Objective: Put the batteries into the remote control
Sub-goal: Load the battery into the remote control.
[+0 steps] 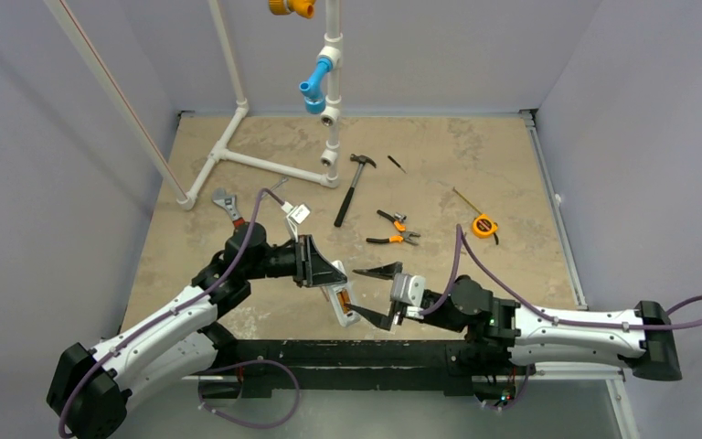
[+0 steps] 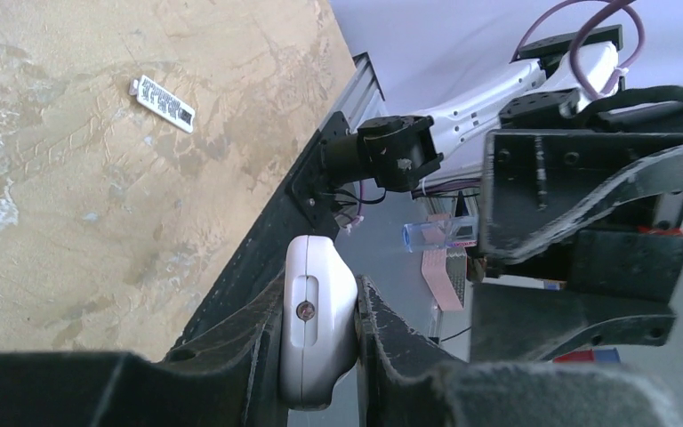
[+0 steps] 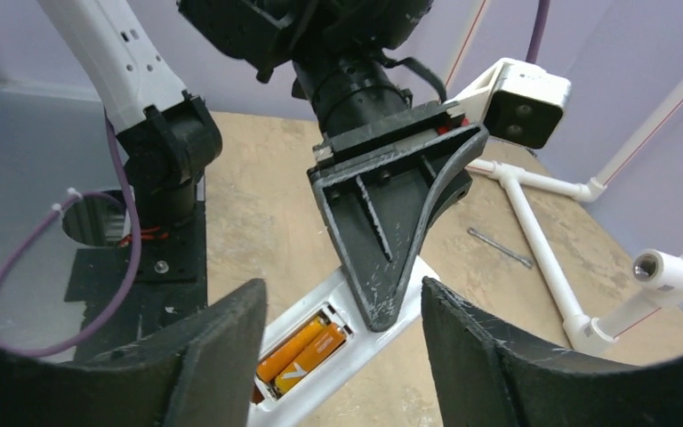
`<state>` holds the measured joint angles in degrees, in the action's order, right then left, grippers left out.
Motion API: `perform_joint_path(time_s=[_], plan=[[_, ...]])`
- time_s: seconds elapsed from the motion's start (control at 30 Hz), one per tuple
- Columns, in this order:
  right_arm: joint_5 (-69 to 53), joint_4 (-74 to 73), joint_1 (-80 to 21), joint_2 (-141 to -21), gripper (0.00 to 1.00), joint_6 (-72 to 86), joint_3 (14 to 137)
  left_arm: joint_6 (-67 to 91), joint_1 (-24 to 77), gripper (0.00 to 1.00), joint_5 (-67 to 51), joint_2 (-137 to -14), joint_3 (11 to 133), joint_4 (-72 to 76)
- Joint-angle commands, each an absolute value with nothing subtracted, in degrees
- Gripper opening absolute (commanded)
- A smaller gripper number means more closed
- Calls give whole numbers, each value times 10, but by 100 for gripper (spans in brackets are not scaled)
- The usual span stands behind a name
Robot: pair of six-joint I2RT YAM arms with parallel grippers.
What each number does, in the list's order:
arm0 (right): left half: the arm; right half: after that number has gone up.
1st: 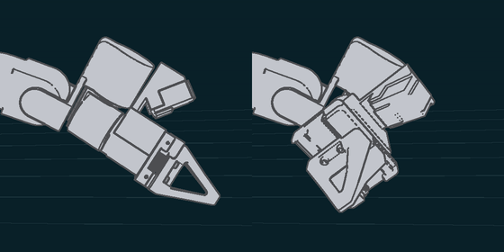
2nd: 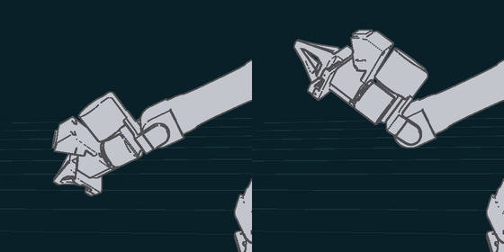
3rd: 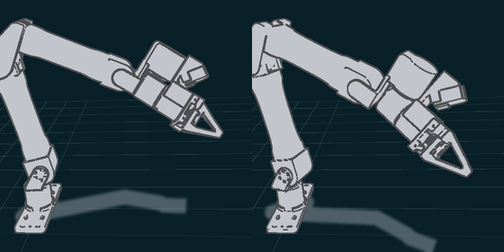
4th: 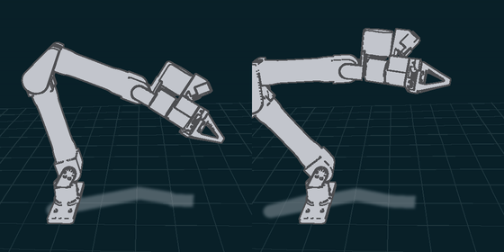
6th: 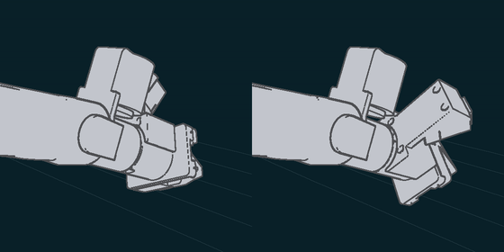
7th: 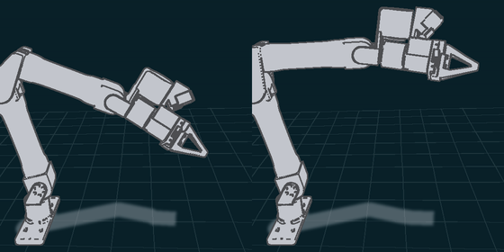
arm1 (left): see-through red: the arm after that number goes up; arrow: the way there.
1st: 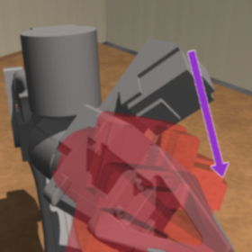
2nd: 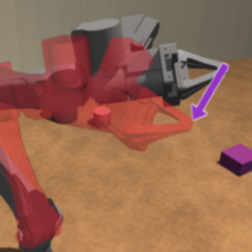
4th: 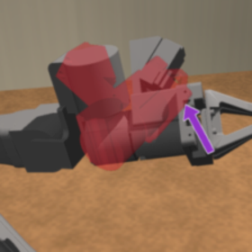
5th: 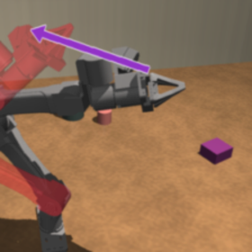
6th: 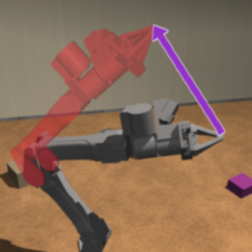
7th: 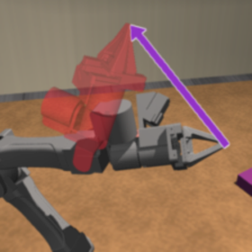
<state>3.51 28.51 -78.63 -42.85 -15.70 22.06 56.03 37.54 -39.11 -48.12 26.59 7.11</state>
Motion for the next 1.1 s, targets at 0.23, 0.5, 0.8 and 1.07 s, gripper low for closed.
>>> perform_joint_path(time_s=[0.23, 0.5, 0.8, 1.07], plan=[[211, -58, -785, -403, 27, -127, 399, 569, 377, 0, -422, -471, 267, 104], [58, -55, -785, -337, 57, -253, 351, 575, 377, 0, -450, -463, 264, 115], [37, -38, -785, -375, 6, -223, 371, 584, 380, 0, -474, -467, 252, 140], [2, -21, -785, -397, 39, -234, 376, 586, 389, 0, -475, -464, 245, 142]])
